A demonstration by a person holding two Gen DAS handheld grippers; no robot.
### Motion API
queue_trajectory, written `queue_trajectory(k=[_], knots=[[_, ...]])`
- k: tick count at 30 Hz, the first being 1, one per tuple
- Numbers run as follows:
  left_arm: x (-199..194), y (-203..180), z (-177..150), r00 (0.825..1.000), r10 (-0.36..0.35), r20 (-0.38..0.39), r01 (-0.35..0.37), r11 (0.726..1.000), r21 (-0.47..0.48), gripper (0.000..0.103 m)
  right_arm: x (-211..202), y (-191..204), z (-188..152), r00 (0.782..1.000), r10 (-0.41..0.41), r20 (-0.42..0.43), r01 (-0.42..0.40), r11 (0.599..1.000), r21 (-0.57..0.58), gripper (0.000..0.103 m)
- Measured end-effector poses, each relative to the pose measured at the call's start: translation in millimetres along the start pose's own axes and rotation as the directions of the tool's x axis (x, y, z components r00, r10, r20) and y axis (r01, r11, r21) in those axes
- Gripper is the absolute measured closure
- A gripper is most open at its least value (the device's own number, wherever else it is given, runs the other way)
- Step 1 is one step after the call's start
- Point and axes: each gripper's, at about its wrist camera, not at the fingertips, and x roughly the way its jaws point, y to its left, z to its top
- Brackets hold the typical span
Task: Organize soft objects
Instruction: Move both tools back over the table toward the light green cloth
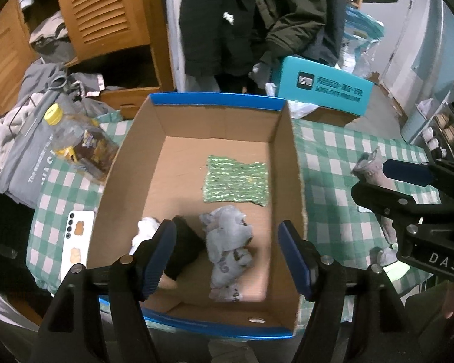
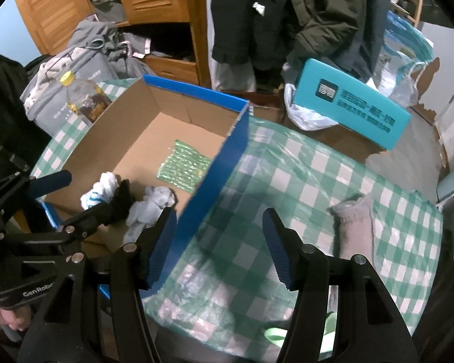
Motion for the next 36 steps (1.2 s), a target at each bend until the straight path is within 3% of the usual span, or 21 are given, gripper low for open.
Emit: queue_trajectory(k=[19, 23, 36], knots=[[-0.7, -75.4, -0.5, 0.999, -0.034, -0.013, 0.035, 0.988, 0.151, 0.031, -29.0, -68.3, -46.2, 0.998, -0.059, 0.007, 0.058, 0.993, 0.104, 0.043], [-0.6, -94.5, -3.6, 0.999, -0.039, -0.014, 0.041, 0.981, 0.191, 0.025, -33.4, -82.7, -57.2, 0.998, -0.069, 0.003, 0.068, 0.989, 0.13, 0.043], [13.0, -155.0, -18.1, 0.995, -0.069, -0.071, 0.088, 0.948, 0.305, 0.025, -41.6, -131.5, -96.1, 0.994, -0.107, -0.03, 0.111, 0.969, 0.219, 0.042]])
